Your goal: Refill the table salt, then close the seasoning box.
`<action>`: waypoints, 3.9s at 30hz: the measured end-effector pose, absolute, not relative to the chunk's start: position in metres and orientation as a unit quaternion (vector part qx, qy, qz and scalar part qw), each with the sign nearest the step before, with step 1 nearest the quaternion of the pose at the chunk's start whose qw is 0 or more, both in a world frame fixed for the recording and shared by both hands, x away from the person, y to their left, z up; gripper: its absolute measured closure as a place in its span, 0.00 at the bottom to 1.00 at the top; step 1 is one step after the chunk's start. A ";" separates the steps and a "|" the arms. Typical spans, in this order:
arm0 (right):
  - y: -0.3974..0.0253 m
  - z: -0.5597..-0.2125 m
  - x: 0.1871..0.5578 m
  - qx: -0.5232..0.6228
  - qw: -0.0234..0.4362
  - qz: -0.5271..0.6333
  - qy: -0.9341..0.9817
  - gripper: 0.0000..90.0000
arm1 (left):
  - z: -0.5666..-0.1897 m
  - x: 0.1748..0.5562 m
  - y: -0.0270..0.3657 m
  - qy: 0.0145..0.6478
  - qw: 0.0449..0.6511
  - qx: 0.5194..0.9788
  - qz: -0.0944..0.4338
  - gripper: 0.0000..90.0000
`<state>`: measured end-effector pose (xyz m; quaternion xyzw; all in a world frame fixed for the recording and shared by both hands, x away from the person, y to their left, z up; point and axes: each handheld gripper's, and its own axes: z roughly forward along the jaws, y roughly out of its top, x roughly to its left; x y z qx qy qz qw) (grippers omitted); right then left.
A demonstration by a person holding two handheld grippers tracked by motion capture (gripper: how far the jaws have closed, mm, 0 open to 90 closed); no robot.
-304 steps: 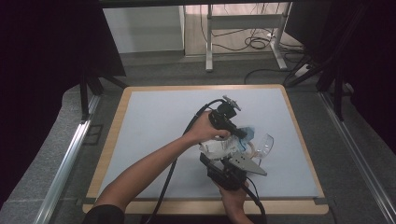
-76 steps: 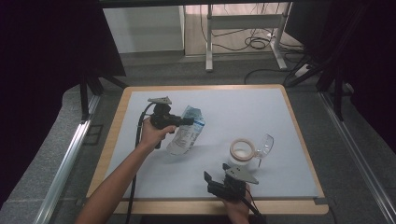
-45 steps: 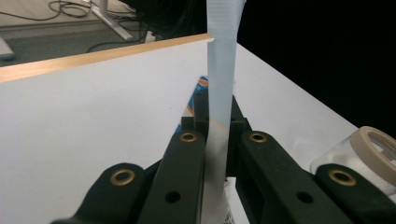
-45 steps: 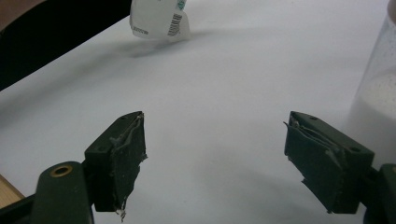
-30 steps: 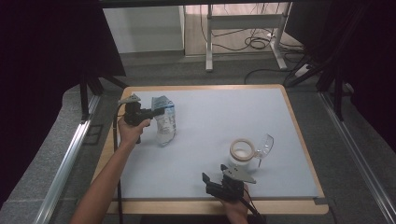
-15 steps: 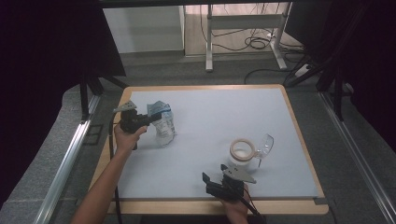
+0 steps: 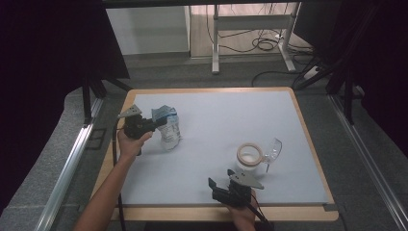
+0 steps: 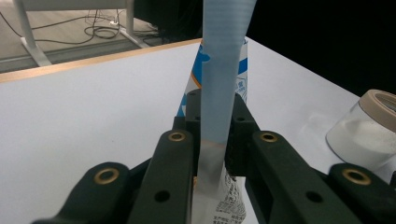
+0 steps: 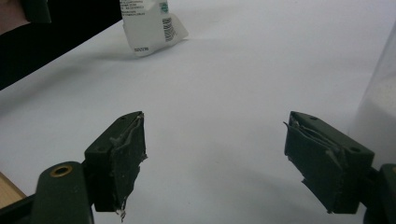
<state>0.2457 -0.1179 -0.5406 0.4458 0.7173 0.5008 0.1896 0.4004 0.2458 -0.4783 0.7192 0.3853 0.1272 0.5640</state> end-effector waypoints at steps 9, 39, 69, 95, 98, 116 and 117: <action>-0.117 -0.540 0.245 0.445 0.189 0.501 0.718 0.23 | -0.480 0.403 0.242 0.386 0.563 0.719 0.130 0.71; -0.117 -0.540 0.245 0.445 0.188 0.502 0.718 0.23 | -0.487 0.384 0.249 0.403 0.532 0.733 0.134 0.36; -0.122 -0.533 0.246 0.444 0.198 0.510 0.710 0.23 | -0.509 0.336 0.246 0.421 0.503 0.741 0.143 0.37; -0.213 -0.495 0.233 0.390 0.257 0.522 0.714 1.00 | -0.526 0.329 0.233 0.420 0.494 0.749 0.132 0.37; -0.220 -0.494 0.233 0.397 0.256 0.522 0.711 1.00 | -0.527 0.329 0.232 0.420 0.496 0.749 0.131 0.37; -0.256 -0.493 0.245 0.445 0.264 0.518 0.682 1.00 | -0.527 0.328 0.228 0.416 0.493 0.753 0.130 0.36; -0.259 -0.492 0.246 0.447 0.265 0.519 0.679 1.00 | -0.527 0.328 0.228 0.416 0.493 0.753 0.131 0.36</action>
